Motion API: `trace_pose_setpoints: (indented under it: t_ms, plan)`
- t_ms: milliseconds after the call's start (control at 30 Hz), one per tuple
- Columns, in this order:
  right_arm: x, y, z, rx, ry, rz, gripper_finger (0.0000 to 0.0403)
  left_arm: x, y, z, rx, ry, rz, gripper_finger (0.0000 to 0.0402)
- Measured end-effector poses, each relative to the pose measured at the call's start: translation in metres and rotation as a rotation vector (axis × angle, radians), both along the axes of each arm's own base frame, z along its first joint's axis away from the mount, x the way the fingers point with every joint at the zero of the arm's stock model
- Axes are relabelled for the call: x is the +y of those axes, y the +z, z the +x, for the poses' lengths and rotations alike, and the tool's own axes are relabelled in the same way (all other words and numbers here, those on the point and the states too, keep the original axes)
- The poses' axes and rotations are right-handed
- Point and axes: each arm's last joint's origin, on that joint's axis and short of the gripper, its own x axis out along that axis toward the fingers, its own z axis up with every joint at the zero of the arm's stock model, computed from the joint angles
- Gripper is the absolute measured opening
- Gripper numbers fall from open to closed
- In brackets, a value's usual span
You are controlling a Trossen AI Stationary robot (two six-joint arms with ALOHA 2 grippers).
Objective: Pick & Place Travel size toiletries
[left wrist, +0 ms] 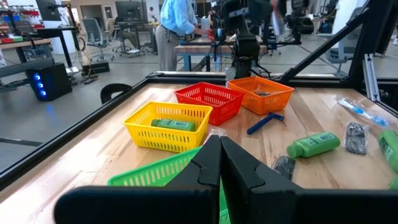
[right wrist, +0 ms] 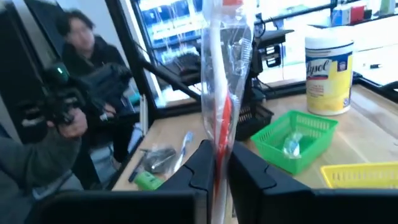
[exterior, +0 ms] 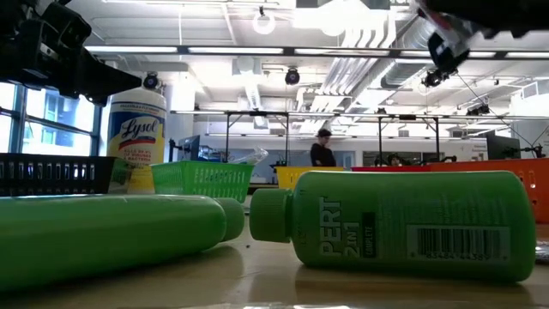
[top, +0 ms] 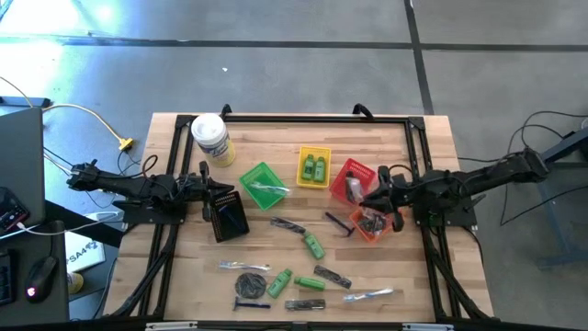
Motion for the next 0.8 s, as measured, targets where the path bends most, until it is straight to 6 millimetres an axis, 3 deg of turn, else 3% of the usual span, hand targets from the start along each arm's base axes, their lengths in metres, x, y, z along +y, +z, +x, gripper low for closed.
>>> trace_pose_setpoints:
  t_ms: [167, 333, 600, 800]
  plan:
    - [-0.004, -0.018, -0.017, -0.075, 0.001, 0.023, 0.0016, 0.0, 0.0, 0.0, 0.0, 0.0, 0.0, 0.0]
    - [-0.008, -0.032, -0.027, -0.134, -0.035, 0.04, 0.0031, 0.0, 0.0, 0.0, 0.0, 0.0, 0.0, 0.0]
    - [-0.009, -0.049, -0.03, -0.151, -0.034, 0.044, 0.0018, 0.0, 0.0, 0.0, -0.001, 0.0, -0.004, 0.0]
    - [-0.009, -0.055, -0.03, -0.151, -0.033, 0.049, 0.003, 0.0, 0.0, 0.0, -0.005, 0.001, -0.022, 0.0]
